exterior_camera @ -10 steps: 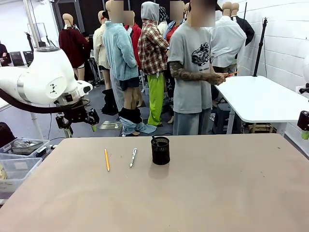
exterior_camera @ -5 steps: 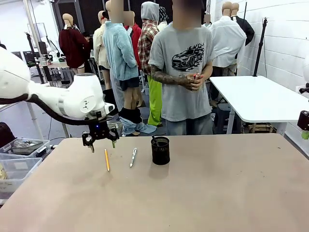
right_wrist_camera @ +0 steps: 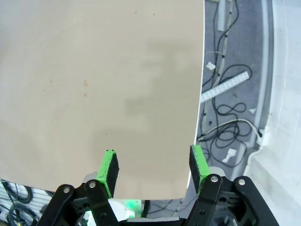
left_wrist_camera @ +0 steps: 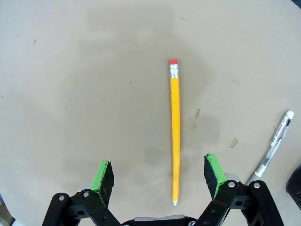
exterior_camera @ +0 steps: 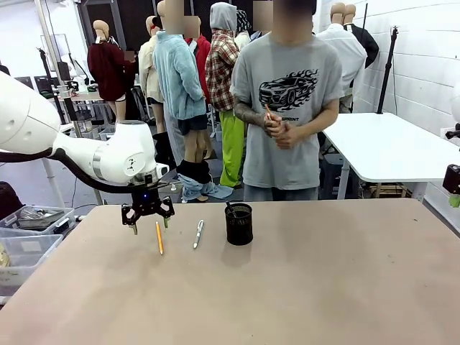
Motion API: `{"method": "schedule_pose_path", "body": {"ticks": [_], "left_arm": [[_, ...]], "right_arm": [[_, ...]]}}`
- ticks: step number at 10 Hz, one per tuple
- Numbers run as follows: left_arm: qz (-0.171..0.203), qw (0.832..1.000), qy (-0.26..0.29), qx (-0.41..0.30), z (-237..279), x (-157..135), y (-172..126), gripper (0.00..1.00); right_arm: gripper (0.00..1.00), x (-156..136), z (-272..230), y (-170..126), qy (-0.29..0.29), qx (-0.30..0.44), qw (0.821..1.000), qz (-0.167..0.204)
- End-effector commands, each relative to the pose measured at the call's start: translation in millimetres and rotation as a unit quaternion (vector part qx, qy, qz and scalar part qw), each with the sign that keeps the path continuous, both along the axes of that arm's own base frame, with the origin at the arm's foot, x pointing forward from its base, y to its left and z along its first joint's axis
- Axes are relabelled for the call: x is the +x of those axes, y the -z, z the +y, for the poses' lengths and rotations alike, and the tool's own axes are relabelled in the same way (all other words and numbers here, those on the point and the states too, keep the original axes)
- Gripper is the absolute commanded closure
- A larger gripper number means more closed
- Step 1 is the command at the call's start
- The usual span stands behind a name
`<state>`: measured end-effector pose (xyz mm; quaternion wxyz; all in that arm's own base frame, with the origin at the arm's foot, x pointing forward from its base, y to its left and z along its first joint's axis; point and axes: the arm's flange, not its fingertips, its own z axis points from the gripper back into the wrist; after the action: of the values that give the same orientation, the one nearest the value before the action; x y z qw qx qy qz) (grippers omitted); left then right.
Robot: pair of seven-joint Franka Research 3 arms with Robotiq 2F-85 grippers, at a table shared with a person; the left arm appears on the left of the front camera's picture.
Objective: Place the pens into the pen holder.
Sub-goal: Pick up a writing instrument from the table and place it into the Pen holder.
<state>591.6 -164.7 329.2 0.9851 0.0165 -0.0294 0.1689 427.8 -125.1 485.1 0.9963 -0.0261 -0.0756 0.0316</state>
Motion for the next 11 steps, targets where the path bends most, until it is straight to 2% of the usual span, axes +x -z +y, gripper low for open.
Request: {"method": "schedule_pose_path", "body": {"ticks": [1, 3, 5, 6, 9, 10, 11], "left_arm": [[-0.011, 1.0, -0.016, 0.005, -4, 2, 9, 0.0], [-0.021, 1.0, -0.02, 0.005, -2, 4, 15, 0.0], [-0.025, 0.999, -0.028, 0.002, -1, 6, 22, 0.1], [-0.028, 0.999, -0.028, 0.004, 0, 6, 22, 0.26], [-0.024, 0.999, -0.026, 0.004, -1, 8, 23, 0.86], [-0.022, 0.999, -0.025, 0.005, -1, 8, 24, 1.0], [-0.021, 0.999, -0.024, 0.005, -1, 8, 23, 1.0]], "right_arm": [[0.24, 2, 1, 1, 0.004, 0.001, 1.0, 0.002], [0.24, 2, 1, 1, 0.004, 0.001, 1.0, 0.002], [0.24, 2, 1, 1, 0.004, 0.001, 1.0, 0.002], [0.24, 2, 1, 1, 0.004, 0.001, 1.0, 0.002], [0.24, 2, 1, 1, 0.004, 0.001, 1.0, 0.002], [0.24, 2, 1, 1, 0.004, 0.001, 1.0, 0.002], [0.24, 2, 1, 1, 0.004, 0.001, 1.0, 0.002]]}}
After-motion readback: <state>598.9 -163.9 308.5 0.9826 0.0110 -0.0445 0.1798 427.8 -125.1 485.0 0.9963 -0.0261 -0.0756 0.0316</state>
